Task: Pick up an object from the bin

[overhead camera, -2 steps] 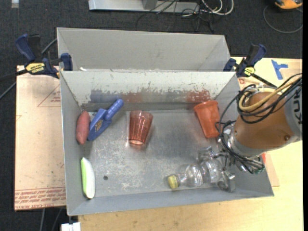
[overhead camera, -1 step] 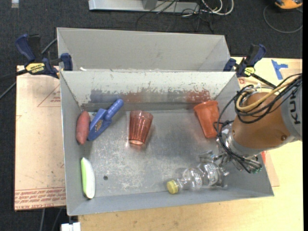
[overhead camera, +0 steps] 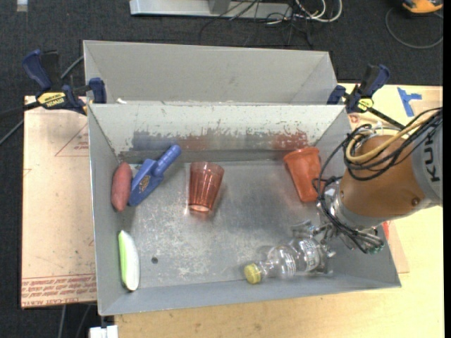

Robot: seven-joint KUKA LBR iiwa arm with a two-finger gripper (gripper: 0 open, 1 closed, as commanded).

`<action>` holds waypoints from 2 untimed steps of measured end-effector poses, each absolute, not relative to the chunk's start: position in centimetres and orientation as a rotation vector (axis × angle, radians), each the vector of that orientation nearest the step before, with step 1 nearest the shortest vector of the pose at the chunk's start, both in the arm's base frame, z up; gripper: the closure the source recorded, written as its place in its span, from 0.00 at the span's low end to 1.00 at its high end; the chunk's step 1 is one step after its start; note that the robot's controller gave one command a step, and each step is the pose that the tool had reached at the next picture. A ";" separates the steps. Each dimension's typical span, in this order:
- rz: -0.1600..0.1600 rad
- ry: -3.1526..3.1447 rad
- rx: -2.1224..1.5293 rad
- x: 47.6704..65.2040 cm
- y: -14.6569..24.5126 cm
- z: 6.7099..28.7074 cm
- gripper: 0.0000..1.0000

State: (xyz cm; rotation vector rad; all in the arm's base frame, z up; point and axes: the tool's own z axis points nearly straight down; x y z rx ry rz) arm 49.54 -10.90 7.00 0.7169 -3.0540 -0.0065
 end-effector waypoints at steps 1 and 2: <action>-0.010 -3.048 0.729 50.1 -11.0 16.6 1.00; -0.007 -3.056 0.715 49.4 -11.0 16.8 1.00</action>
Offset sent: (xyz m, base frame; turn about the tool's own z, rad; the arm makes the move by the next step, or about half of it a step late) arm -0.0089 -0.0013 0.0688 0.0112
